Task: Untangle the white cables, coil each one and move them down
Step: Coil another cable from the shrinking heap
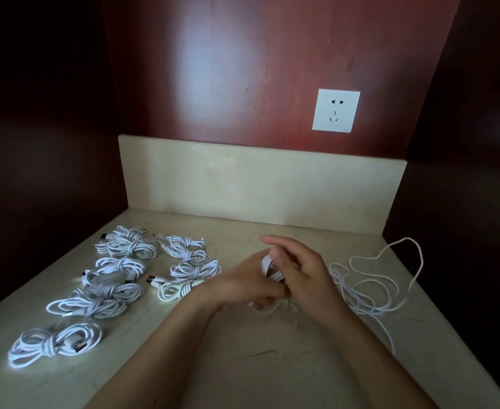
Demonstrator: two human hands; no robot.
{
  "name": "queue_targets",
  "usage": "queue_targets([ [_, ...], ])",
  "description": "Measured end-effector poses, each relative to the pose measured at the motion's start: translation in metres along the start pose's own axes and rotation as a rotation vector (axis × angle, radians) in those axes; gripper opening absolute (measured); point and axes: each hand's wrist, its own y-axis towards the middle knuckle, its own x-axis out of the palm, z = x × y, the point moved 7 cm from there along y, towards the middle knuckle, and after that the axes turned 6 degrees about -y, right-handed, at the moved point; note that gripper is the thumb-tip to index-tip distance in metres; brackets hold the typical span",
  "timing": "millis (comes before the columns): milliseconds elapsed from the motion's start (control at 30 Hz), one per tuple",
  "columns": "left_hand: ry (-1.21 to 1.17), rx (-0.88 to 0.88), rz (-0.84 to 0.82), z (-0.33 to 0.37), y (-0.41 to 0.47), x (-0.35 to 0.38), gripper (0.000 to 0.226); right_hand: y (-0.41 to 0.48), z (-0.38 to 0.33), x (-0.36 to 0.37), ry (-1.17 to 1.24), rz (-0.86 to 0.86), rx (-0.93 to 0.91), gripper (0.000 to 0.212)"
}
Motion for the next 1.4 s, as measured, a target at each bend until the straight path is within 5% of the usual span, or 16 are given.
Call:
queue_targets([
  [167,0.229,0.063,0.040,0.004,0.001,0.004,0.033,0.002,0.001,-0.002,0.088,0.011,0.091,0.024],
  [333,0.709,0.202,0.462,0.012,0.002,-0.016,0.024,0.005,0.008,-0.015,0.256,0.197,0.198,0.015],
  [533,0.571,0.271,0.663,0.017,0.001,-0.024,0.016,0.003,0.021,-0.009,0.565,0.250,0.411,0.020],
  [800,0.030,0.367,0.618,0.017,-0.006,-0.021,0.031,0.000,0.022,-0.006,0.708,0.180,0.485,0.020],
  [1167,0.372,0.328,0.818,0.003,-0.008,-0.065,0.044,-0.003,0.008,-0.025,0.080,0.186,0.112,0.036],
  [1400,0.342,0.237,0.515,-0.015,0.009,-0.056,0.043,-0.005,-0.001,-0.029,0.199,0.253,0.041,0.024],
])
